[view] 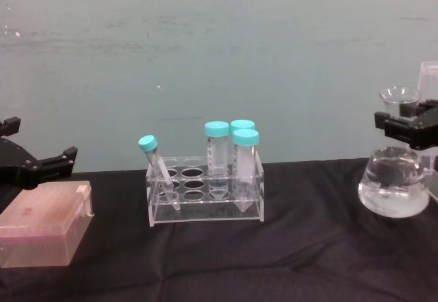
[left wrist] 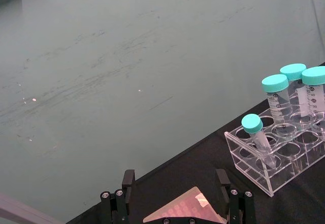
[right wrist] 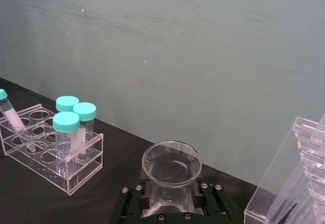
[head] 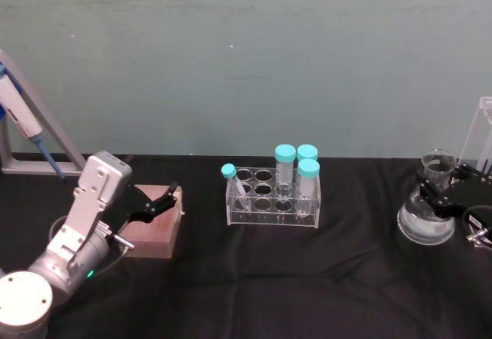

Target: Place the experimental apparatus aside using one hand.

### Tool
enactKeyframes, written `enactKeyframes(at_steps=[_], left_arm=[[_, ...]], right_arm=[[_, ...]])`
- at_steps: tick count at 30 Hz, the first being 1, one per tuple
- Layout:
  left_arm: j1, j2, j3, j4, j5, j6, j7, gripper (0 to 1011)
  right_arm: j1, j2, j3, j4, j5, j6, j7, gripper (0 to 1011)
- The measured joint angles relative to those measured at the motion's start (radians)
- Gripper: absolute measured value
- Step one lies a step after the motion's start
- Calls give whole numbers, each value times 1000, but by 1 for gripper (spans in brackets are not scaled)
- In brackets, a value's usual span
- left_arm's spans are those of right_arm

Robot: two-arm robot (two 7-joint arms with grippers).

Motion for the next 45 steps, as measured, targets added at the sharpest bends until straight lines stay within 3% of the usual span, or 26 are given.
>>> enactKeyframes(at_steps=[26,45], left_arm=[[0,0,0,0,0,0,0,1000],[0,0,0,0,0,0,0,1000]], right_arm=[[-4,-44,78,48,-55,17,-12,451],[15,-60,92,87,-62,13,19,450]])
